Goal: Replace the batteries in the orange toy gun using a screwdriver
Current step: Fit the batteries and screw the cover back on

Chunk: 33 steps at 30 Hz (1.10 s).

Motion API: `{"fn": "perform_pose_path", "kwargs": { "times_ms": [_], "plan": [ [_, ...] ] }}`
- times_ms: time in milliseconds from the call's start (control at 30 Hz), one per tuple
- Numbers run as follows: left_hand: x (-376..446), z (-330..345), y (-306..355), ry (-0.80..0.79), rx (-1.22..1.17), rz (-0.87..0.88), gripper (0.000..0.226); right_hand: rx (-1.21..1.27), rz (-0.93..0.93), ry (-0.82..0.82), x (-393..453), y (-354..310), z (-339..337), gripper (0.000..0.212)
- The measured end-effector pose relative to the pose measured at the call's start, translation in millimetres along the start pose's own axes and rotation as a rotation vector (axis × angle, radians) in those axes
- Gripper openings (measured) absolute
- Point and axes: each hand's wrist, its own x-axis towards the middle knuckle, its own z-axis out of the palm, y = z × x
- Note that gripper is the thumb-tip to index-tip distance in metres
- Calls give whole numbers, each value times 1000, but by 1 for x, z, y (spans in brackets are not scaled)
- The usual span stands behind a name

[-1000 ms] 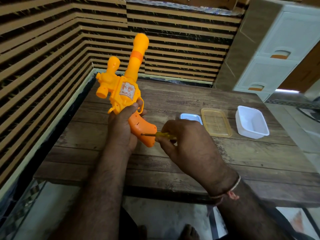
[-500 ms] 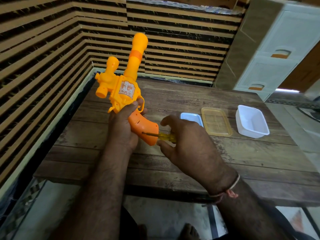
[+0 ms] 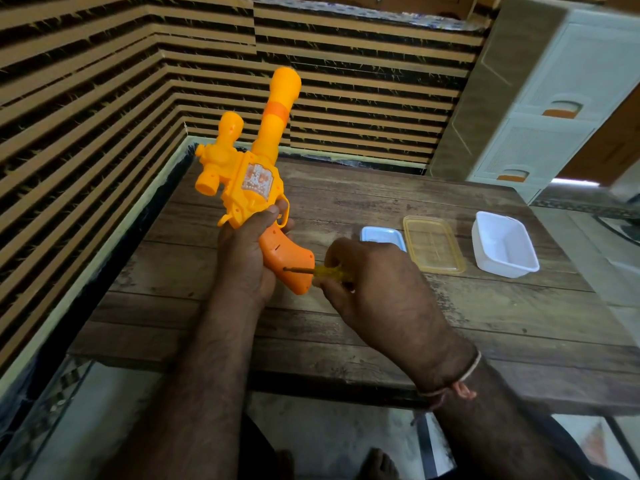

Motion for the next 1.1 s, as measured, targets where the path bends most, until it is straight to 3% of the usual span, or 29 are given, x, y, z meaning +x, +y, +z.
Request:
{"fn": "perform_pose_path", "kwargs": {
  "times_ms": [100, 367, 467, 667, 800, 1033, 1100],
  "plan": [
    [0, 0, 1, 6, -23, -17, 53, -30, 28, 16, 0, 0, 1, 30],
    [0, -1, 2, 1, -15, -22, 60, -30, 22, -20, 1, 0, 0, 22],
    [0, -1, 2, -12, -3, -23, 50, -50, 33, -11, 1, -1, 0, 32],
    [-2, 1, 3, -4, -16, -11, 44, -48, 18, -33, 0, 0, 0, 21],
    [-4, 1, 4, 13, -38, -28, 36, -108, 36, -42, 2, 1, 3, 36],
    [-4, 2, 5, 8, -28, -9, 45, -36, 6, -14, -1, -3, -1, 18],
    [-4, 2, 4, 7, -26, -16, 42, -74, 20, 5, 1, -1, 1, 27]
  ]
}}
